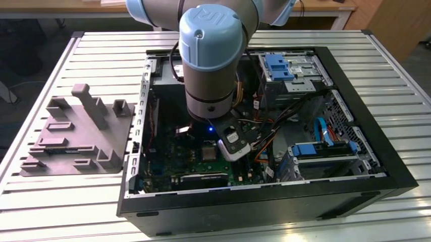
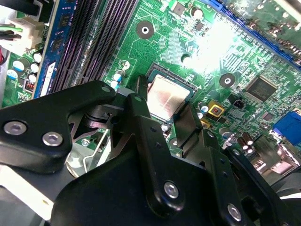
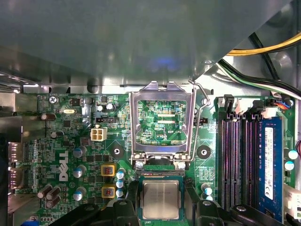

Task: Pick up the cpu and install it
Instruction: 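Place the cpu into insertion slot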

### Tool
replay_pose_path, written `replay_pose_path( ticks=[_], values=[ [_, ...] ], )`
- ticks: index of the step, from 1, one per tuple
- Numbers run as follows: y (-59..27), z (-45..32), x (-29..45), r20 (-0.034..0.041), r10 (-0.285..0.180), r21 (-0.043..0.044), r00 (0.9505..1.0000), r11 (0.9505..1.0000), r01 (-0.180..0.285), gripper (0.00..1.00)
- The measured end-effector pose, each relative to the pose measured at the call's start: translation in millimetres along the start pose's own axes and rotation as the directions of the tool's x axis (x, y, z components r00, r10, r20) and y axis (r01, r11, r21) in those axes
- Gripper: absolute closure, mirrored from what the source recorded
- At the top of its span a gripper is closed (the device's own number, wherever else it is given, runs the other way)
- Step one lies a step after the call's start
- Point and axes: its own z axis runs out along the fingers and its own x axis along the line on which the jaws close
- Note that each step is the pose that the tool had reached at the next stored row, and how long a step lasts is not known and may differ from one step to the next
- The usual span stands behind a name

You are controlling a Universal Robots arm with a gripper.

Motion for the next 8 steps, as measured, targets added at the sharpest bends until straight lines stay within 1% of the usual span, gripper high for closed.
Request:
replay_pose_path(
  ticks=[8],
  values=[
    [0.0, 0.3, 0.0, 0.0, 0.0, 0.0001, 1.0, 1.0, 0.0, 0.53]
  ],
)
